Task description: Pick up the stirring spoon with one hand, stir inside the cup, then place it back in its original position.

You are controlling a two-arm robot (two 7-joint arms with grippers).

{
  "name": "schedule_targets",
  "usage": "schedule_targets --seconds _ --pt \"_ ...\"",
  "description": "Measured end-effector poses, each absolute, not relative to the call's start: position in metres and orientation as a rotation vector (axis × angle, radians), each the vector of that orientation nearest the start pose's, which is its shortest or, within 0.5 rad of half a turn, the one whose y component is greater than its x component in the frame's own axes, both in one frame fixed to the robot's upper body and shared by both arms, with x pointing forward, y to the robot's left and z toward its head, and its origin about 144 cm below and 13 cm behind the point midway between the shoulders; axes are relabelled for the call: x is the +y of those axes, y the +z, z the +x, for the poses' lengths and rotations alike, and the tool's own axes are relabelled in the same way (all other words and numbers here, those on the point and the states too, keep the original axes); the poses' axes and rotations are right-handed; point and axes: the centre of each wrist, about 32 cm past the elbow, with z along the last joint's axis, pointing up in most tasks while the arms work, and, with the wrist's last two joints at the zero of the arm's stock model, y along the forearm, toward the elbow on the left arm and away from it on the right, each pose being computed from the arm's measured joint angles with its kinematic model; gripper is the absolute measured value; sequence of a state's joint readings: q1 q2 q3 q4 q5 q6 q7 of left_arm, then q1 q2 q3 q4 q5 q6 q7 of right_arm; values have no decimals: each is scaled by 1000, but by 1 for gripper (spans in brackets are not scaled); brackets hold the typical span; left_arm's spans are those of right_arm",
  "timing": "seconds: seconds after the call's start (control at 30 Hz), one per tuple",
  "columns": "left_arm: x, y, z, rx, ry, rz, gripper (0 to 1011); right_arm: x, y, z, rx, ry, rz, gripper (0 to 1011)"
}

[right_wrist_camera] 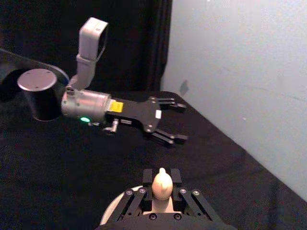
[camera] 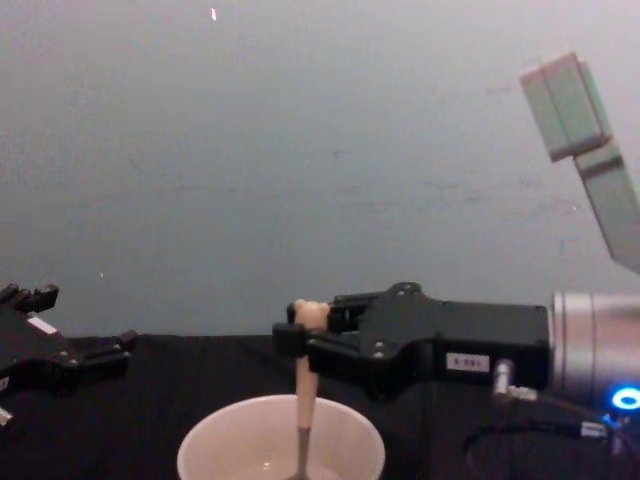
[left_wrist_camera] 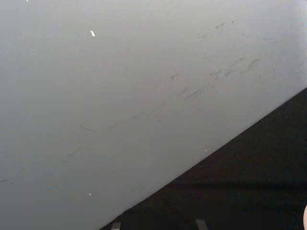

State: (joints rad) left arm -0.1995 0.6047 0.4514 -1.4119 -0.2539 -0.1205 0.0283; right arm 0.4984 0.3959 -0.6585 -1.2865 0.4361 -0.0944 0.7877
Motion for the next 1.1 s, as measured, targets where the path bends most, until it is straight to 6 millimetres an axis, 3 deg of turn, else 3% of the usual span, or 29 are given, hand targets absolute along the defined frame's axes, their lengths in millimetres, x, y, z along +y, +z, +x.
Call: schedule_targets --seconds 0.47,1.1 --pt "310 1140 489 -285 1248 305 1001 -179 1181 570 -124 -303 -98 214" --pt "310 1140 489 -285 1248 305 1001 -194 1182 577 -134 -377 -108 214"
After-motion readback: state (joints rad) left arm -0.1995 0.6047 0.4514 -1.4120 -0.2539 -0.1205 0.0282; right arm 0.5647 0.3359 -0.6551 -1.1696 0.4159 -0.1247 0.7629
